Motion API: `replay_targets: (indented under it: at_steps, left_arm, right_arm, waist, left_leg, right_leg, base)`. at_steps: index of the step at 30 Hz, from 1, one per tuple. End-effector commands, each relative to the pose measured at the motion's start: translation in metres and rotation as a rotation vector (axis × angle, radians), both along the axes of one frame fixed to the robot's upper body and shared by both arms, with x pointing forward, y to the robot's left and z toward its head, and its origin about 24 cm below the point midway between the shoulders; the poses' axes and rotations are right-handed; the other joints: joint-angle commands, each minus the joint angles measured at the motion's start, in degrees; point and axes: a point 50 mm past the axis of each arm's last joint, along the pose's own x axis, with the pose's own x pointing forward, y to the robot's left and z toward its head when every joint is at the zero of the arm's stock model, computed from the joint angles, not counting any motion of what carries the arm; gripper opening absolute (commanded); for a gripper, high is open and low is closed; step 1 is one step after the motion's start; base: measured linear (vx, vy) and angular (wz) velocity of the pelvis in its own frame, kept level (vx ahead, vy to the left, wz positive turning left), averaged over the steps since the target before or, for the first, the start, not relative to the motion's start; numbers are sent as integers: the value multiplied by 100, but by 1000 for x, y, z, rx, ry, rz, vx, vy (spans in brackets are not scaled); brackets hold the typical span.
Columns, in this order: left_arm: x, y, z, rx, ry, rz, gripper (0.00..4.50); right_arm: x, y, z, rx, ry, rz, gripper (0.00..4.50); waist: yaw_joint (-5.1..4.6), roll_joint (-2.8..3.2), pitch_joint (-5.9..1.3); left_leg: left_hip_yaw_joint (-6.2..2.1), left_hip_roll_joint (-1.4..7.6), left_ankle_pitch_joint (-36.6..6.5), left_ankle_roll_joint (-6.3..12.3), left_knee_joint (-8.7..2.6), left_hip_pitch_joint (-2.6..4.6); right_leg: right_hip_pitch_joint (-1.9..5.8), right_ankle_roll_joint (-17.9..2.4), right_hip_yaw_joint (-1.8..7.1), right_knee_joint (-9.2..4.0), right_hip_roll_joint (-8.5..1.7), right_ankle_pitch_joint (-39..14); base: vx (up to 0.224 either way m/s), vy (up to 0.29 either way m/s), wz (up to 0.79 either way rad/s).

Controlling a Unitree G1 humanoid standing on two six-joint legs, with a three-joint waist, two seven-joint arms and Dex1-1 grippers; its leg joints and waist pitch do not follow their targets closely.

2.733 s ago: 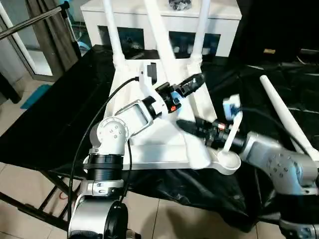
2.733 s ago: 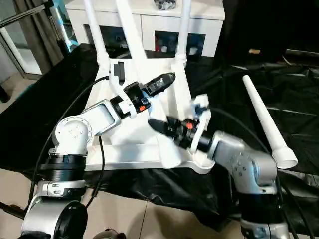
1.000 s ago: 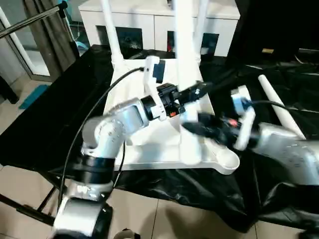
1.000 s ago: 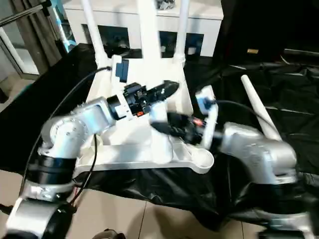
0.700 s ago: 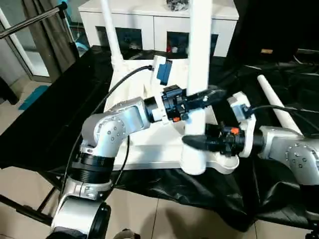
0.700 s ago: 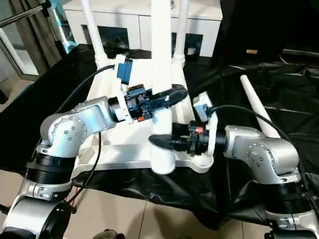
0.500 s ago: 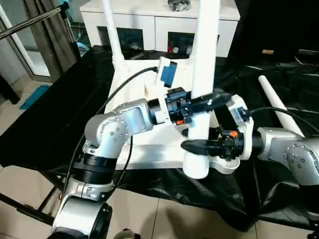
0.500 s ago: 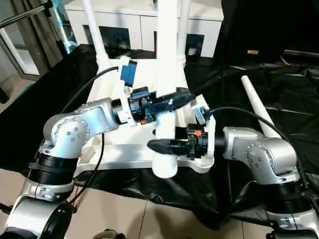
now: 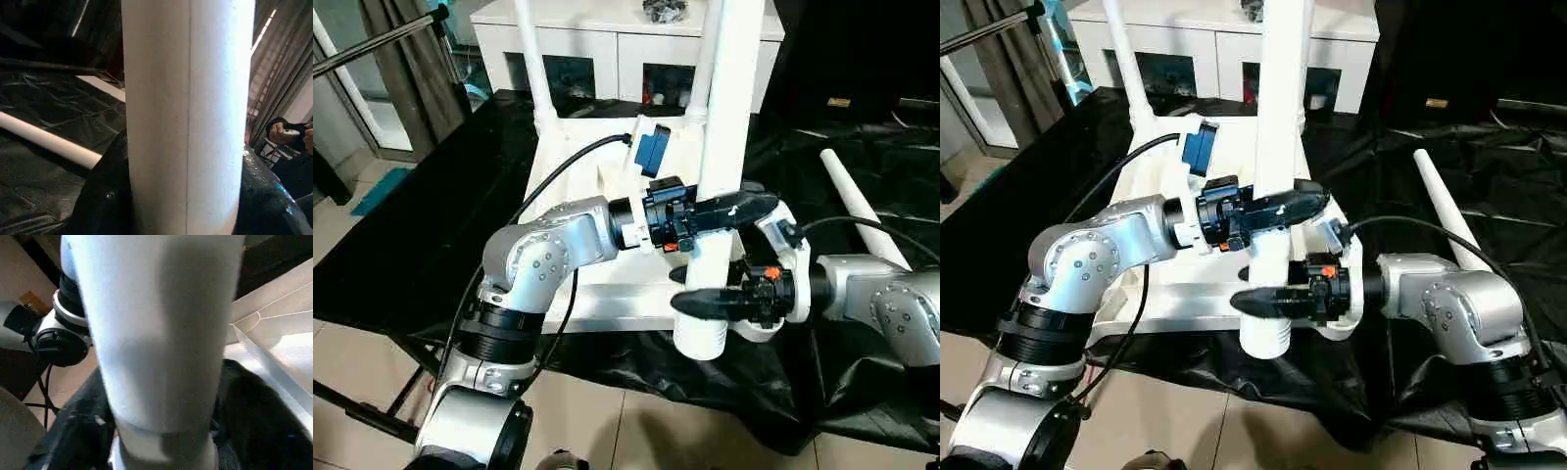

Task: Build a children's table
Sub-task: Pick table leg

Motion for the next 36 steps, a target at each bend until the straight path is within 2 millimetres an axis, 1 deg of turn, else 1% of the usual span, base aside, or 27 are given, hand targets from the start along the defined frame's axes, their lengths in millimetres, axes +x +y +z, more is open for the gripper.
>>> replay_targets:
  at_steps: [1,2,4,6,8,11,14,15,16,17,18,19,20,21,22,23,24,26,28,29,31,33,34,36]
  left_arm:
    - [-4,-2,9,-3,-37,-34,188]
    - [-5,-2,9,-2,-38,-37,188]
    - [-5,-3,8,1,-37,-43,188]
    - [-5,-3,8,1,-37,-45,188]
    - [-6,-3,7,7,-37,-48,188]
    - [-7,-3,5,17,-39,-47,188]
    - [-2,-1,3,19,-26,9,188]
    - [-2,-1,3,19,-26,9,223]
    - [-2,0,3,7,-24,11,223]
    - [-2,1,5,-19,-21,23,244]
    - [-2,1,6,-24,-21,26,258]
    - [-1,2,6,-36,-21,32,258]
    - [3,5,10,-104,-33,92,266]
    - [3,6,10,-105,-33,92,266]
    - [5,7,12,-132,-32,109,281]
    - [6,10,16,-209,-36,129,281]
    - [6,10,16,-209,-36,129,284]
    - [9,15,22,-313,-28,171,284]
    - [10,18,25,-363,-21,197,284]
    - [11,21,27,-404,-15,221,284]
    - [12,27,30,-462,-12,263,284]
    - [13,32,31,-490,-16,294,284]
    - [13,33,32,-491,-20,305,284]
    - [16,45,31,-440,-57,401,284]
  right_arm:
    - [1,0,3,-18,-22,1,273]
    - [1,0,3,-17,-21,0,255]
    - [1,0,2,-15,-20,-1,253]
    - [1,0,2,-15,-21,-1,248]
    - [1,0,2,-11,-22,-3,211]
    - [1,1,2,-4,-26,-11,201]
    - [1,1,2,9,-29,-24,195]
    - [1,1,2,9,-29,-24,194]
    - [1,1,2,13,-28,-21,194]
    - [0,2,1,16,-28,-21,194]
    - [0,2,1,16,-29,-21,193]
    - [0,2,1,17,-29,-20,193]
    - [2,3,2,28,-44,-43,193]
    - [2,3,2,28,-45,-44,193]
    - [4,3,2,33,-51,-56,192]
    - [6,3,3,42,-63,-79,192]
    - [6,3,3,42,-63,-79,191]
    - [10,3,4,54,-76,-115,191]
    - [11,3,4,63,-84,-131,191]
    - [12,3,5,75,-91,-148,191]
    - [13,3,6,97,-110,-182,191]
    - [13,3,7,110,-123,-209,191]
    - [14,3,7,112,-128,-223,191]
    - [18,-1,10,122,-183,-337,191]
  waist:
    - [15,-167,-448]
    - [16,-153,-450]
    - [22,-146,-454]
    - [22,-155,-454]
    - [29,-156,-453]
    - [37,-146,-451]
    - [40,-153,-451]
    - [40,-154,-451]
    - [43,-152,-452]
    - [47,-124,-455]
    - [40,-136,-451]
    - [42,-143,-454]
    - [49,-145,-455]
    - [42,-150,-448]
    - [49,-151,-459]
    - [46,-155,-456]
    - [45,-160,-452]
    - [49,-142,-451]
    - [40,-160,-455]
    - [45,-161,-453]
    - [51,-153,-457]
    - [43,-172,-453]
    - [49,-164,-452]
    - [37,-151,-450]
  left_leg:
    - [-30,119,-766,307,-334,91]
    - [-30,120,-764,306,-334,93]
    - [-33,122,-761,307,-333,96]
    - [-31,119,-759,311,-331,93]
    - [-30,120,-776,309,-331,95]
    - [-35,123,-809,282,-335,97]
    - [-34,125,-851,257,-338,100]
    - [-34,123,-846,257,-339,97]
    - [-36,123,-840,257,-338,97]
    - [-38,124,-822,259,-335,97]
    - [-34,122,-829,265,-335,94]
    - [-34,122,-830,268,-334,95]
    - [-37,123,-828,272,-334,93]
    - [-33,125,-832,270,-334,85]
    - [-36,123,-846,267,-332,89]
    - [-33,120,-853,271,-331,89]
    - [-33,117,-850,278,-331,78]
    - [-38,120,-874,279,-332,86]
    - [-31,122,-893,268,-331,84]
    - [-38,118,-896,279,-336,83]
    - [-40,126,-868,291,-335,89]
    - [-36,126,-877,298,-337,83]
    - [-37,122,-879,300,-337,84]
    - [-37,124,-892,277,-345,91]
  right_leg:
    - [312,-1290,138,-381,-191,-995]
    - [310,-1313,138,-379,-187,-952]
    - [310,-1333,138,-371,-187,-911]
    - [316,-1354,137,-369,-188,-868]
    - [317,-1357,139,-370,-189,-889]
    - [314,-1321,139,-371,-191,-959]
    - [311,-1312,138,-378,-192,-995]
    - [314,-1312,138,-376,-192,-982]
    - [313,-1310,137,-375,-192,-977]
    - [313,-1322,139,-369,-195,-937]
    - [312,-1323,138,-379,-190,-931]
    - [317,-1332,138,-377,-191,-910]
    - [319,-1336,137,-383,-196,-921]
    - [319,-1352,139,-390,-201,-913]
    - [325,-1347,135,-385,-202,-918]
    - [320,-1342,135,-384,-199,-929]
    - [326,-1342,135,-390,-208,-943]
    - [316,-1324,131,-394,-202,-996]
    - [324,-1346,132,-392,-201,-967]
    - [323,-1312,127,-398,-195,-998]
    - [313,-1305,130,-389,-201,-990]
    - [316,-1292,129,-395,-197,-975]
    - [314,-1281,126,-394,-196,-998]
    - [296,-1202,126,-404,-192,-1088]
  base:
    - [0,0,0]
    - [0,0,0]
    - [0,0,0]
    - [0,0,0]
    - [0,0,0]
    - [0,0,0]
    - [0,0,0]
    - [0,0,0]
    - [0,0,0]
    - [0,0,0]
    - [0,0,0]
    - [0,0,0]
    - [0,0,0]
    - [0,0,0]
    - [0,0,0]
    - [0,0,0]
    - [0,0,0]
    - [0,0,0]
    - [0,0,0]
    - [0,0,0]
    - [0,0,0]
    - [0,0,0]
    - [0,0,0]
    - [0,0,0]
